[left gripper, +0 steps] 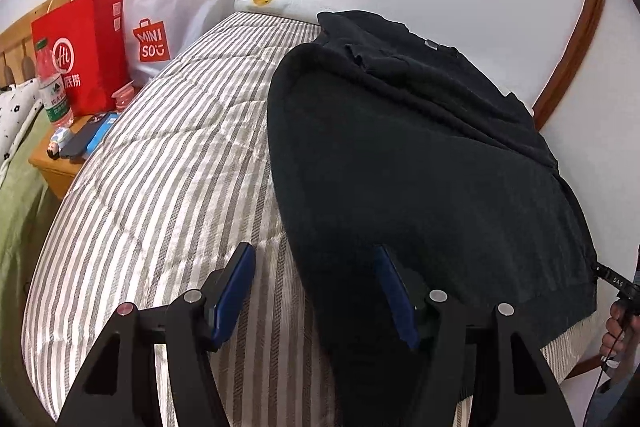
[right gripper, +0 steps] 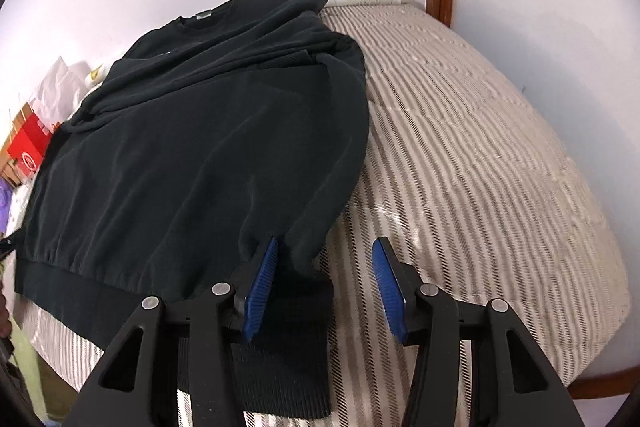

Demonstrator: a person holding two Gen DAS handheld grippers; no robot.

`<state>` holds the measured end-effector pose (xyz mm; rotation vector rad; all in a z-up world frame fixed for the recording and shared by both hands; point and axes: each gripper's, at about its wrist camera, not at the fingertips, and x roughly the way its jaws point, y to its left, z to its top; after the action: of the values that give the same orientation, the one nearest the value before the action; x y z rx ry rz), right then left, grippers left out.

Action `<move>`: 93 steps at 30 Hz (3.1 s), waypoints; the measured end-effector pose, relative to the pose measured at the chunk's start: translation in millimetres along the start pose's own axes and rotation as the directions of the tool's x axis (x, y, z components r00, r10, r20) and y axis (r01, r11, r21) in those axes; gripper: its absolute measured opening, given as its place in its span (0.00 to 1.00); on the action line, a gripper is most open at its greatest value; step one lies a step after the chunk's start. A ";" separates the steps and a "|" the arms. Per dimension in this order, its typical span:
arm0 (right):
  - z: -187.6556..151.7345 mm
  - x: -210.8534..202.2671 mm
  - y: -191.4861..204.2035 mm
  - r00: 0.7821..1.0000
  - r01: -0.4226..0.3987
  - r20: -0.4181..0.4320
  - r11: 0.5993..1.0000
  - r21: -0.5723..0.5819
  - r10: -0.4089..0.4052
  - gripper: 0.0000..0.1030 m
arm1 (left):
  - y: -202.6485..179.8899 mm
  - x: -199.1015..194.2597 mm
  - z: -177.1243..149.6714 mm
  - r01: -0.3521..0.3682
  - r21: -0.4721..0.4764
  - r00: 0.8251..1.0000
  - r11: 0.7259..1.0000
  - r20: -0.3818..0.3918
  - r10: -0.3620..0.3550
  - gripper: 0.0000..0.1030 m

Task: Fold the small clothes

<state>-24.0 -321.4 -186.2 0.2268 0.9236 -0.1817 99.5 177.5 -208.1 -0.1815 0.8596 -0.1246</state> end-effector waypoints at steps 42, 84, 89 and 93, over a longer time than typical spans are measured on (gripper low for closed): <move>-9.3 -98.2 0.6 0.937 -0.236 0.243 0.968 -0.084 0.249 0.09 | -7.1 -130.0 -27.4 0.190 -0.085 0.965 0.978 0.201 -0.170 0.06; 194.0 28.9 16.4 0.939 -0.217 0.264 0.975 -0.041 0.220 0.09 | -38.0 30.1 164.1 0.025 -0.041 0.979 0.999 0.204 -0.016 0.07; 210.9 74.5 18.4 0.958 -0.193 0.207 0.980 -0.045 0.199 0.09 | -32.4 68.9 173.8 0.011 -0.044 0.989 0.999 0.149 -0.004 0.07; 217.5 104.6 17.0 0.972 -0.167 0.163 0.985 -0.040 0.171 0.09 | -29.9 94.1 177.3 -0.006 -0.035 0.996 0.999 0.092 0.009 0.07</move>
<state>208.9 -370.0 -141.8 0.2609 0.7367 -0.0301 294.3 150.4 -158.3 -0.2147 0.7708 -0.0942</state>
